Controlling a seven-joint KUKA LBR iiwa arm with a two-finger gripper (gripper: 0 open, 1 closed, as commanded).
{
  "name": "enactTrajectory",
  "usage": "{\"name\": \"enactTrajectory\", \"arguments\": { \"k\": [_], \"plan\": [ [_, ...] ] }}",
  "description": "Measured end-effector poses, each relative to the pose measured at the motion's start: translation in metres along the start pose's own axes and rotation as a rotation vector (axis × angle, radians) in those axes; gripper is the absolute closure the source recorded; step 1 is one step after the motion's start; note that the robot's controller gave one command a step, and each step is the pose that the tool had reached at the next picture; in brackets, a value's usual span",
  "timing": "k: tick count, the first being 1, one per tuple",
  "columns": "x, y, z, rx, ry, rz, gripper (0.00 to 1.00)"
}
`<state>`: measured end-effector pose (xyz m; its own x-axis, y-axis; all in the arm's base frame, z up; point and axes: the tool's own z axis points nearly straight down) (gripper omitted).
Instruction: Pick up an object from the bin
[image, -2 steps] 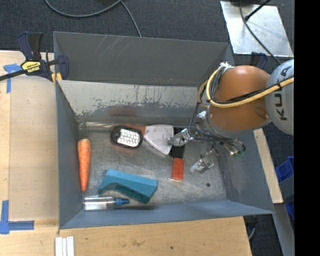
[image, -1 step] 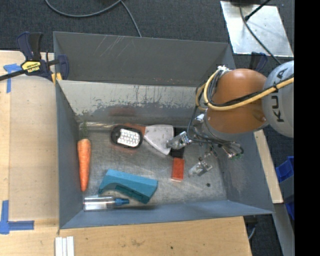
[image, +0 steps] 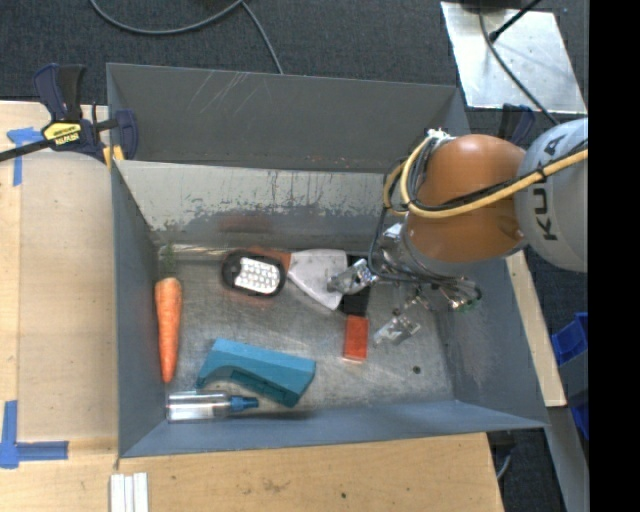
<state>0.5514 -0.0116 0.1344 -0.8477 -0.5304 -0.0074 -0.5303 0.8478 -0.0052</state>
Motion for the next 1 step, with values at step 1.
{"name": "enactTrajectory", "arguments": {
  "k": [1],
  "plan": [
    [0.0064,-0.0092,0.0380,-0.005,0.001,-0.250,0.00]
  ]
}}
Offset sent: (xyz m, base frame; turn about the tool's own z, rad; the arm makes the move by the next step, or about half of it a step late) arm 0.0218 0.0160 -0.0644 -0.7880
